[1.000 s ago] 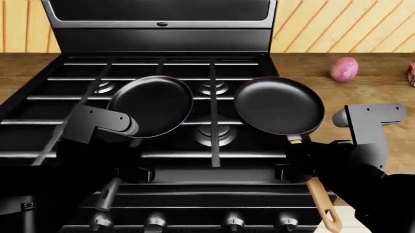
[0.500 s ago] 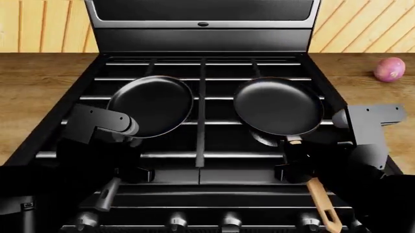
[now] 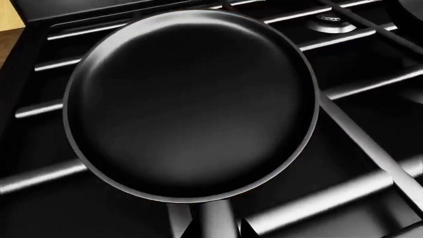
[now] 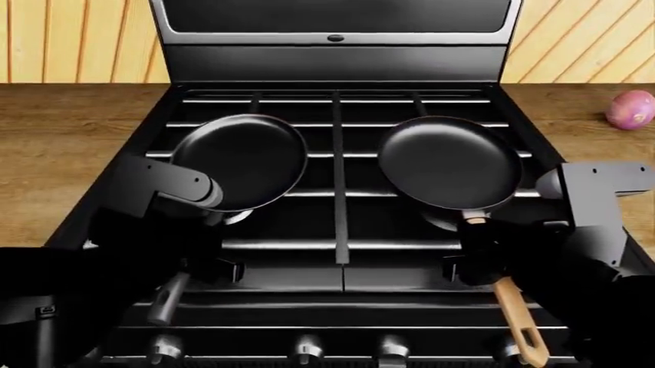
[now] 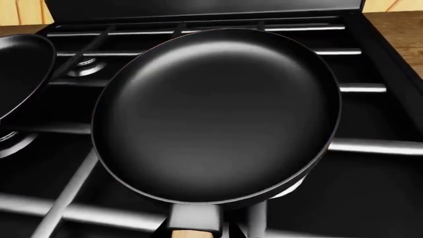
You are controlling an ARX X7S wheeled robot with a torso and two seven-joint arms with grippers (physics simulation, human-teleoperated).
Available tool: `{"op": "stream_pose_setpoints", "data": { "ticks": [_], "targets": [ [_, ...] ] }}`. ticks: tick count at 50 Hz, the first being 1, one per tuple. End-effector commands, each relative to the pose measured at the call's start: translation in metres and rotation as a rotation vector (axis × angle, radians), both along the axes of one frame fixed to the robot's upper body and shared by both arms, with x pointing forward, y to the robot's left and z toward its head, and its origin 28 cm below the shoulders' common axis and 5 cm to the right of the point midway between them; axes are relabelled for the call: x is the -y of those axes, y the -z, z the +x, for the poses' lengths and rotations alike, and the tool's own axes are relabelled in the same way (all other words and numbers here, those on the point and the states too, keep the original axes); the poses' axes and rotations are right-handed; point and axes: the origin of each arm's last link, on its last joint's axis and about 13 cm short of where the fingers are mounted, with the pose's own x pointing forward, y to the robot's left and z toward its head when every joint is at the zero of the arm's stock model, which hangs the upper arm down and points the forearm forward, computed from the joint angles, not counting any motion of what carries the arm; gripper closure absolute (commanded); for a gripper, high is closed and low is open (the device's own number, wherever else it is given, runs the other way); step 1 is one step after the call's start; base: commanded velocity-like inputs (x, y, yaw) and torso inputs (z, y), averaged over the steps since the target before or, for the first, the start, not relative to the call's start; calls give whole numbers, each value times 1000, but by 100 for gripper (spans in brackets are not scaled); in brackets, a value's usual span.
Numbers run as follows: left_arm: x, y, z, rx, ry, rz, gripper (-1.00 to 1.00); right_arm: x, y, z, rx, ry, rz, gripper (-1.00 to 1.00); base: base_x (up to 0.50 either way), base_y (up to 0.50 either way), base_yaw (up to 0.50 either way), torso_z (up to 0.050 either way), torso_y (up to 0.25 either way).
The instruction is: Place both pans onto different burners. Then place the onion and the steak on different pans.
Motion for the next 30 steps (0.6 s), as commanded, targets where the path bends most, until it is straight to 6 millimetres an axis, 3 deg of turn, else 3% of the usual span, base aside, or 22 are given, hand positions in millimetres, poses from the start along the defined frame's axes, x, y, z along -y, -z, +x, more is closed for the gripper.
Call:
{"op": "stream_pose_setpoints", "data": {
  "ticks": [1,30],
  "targets": [
    [-6,-17,11,74,-42,37,100,4,-10,2,68,40,-1,100,0,0,0,0,0],
    [-23,-17,33,57,-132,52,100,3,-8,4,64,34,1,100,0,0,0,1,4]
  ]
}}
